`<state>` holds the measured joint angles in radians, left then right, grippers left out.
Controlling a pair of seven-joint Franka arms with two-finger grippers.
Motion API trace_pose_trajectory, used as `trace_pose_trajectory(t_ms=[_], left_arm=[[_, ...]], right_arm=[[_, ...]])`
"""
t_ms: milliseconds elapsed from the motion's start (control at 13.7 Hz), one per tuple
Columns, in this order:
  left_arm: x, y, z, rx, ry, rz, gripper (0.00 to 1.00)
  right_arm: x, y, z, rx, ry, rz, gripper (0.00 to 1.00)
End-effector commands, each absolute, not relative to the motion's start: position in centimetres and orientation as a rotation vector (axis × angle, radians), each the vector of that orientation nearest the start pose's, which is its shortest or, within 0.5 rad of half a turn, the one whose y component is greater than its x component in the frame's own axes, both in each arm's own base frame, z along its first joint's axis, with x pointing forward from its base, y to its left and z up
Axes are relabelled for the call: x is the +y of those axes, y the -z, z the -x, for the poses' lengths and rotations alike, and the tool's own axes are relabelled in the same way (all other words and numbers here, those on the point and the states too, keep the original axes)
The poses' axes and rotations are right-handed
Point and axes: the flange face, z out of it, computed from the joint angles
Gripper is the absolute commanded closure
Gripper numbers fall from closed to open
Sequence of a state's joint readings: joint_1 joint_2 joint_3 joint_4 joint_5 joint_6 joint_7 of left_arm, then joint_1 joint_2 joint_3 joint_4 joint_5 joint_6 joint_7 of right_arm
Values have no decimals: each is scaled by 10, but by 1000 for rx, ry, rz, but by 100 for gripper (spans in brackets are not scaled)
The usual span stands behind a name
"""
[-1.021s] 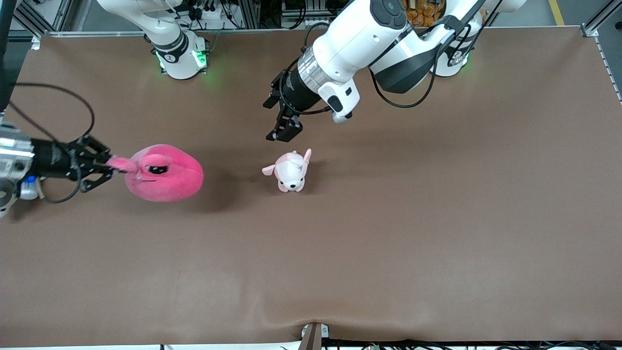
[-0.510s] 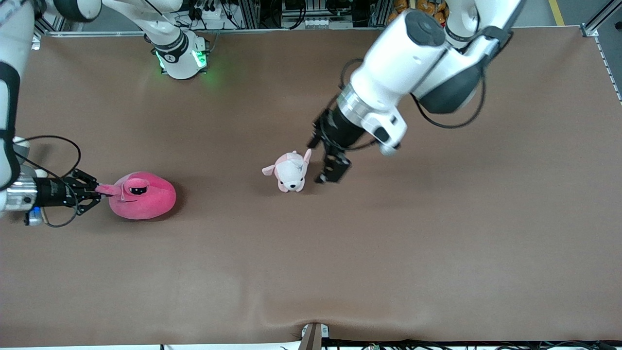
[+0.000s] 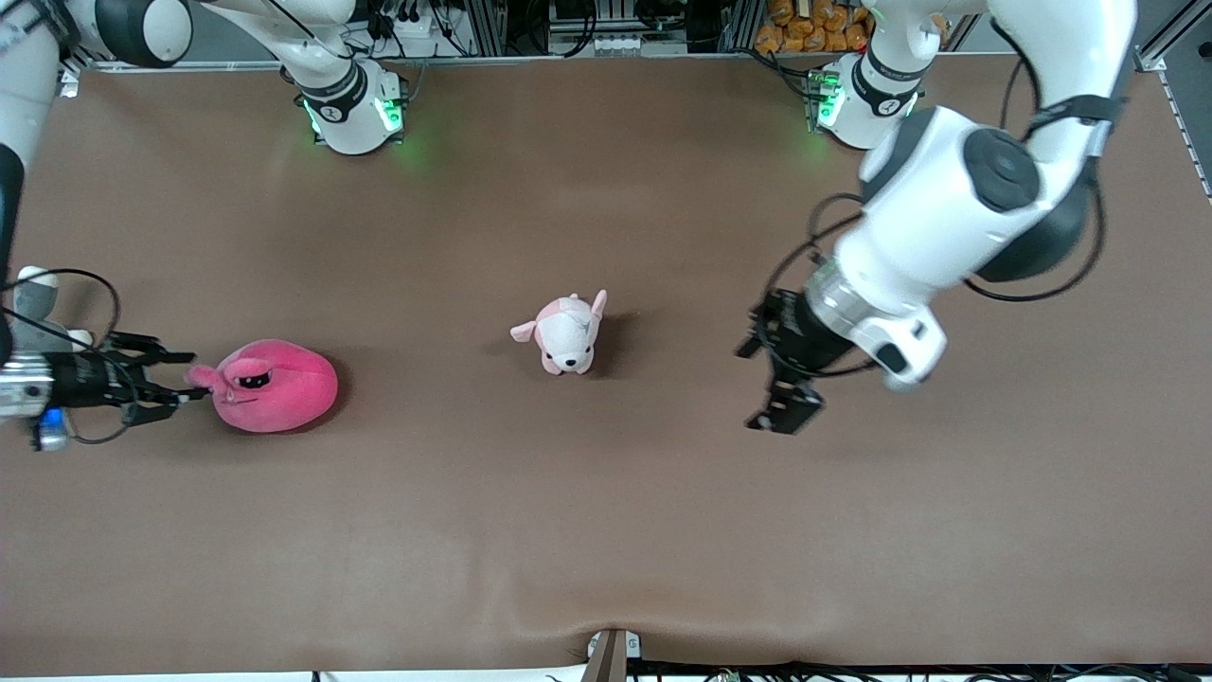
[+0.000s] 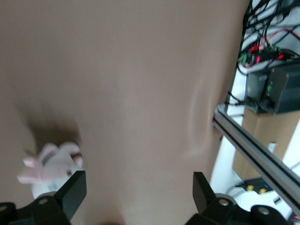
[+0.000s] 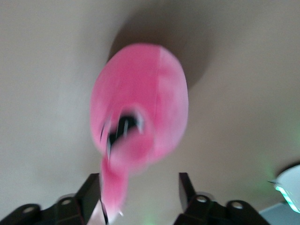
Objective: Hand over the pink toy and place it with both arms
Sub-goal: 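Lower the plush onto the table with the right gripper and release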
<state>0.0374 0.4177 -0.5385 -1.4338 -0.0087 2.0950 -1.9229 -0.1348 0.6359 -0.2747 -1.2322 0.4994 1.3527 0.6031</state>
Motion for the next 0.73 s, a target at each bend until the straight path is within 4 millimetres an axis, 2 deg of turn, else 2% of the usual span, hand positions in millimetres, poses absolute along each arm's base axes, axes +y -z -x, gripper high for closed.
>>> trace_pose_trajectory(t_ms=[0, 146, 292, 438, 510, 656], left_arm=[[-245, -509, -646, -2193, -128, 2646, 0], [-211, -513, -654, -2112, -101, 2690, 0], [-181, -518, -658, -2036, -85, 2730, 0], [-162, -518, -656, -1924, -97, 2767, 0], [-159, -518, -655, -1879, -102, 2787, 0], [-142, -522, -655, -1812, -98, 2823, 0]], right_arm=[[-126, -487, -663, 1199, -641, 2632, 0], [-98, -542, -651, 1053, -537, 2706, 0], [-59, -579, -641, 868, -451, 2859, 0], [-27, -615, -623, 741, -386, 2960, 0], [-17, -630, -613, 636, -372, 2990, 0], [-20, -647, -593, 363, -413, 3047, 0]])
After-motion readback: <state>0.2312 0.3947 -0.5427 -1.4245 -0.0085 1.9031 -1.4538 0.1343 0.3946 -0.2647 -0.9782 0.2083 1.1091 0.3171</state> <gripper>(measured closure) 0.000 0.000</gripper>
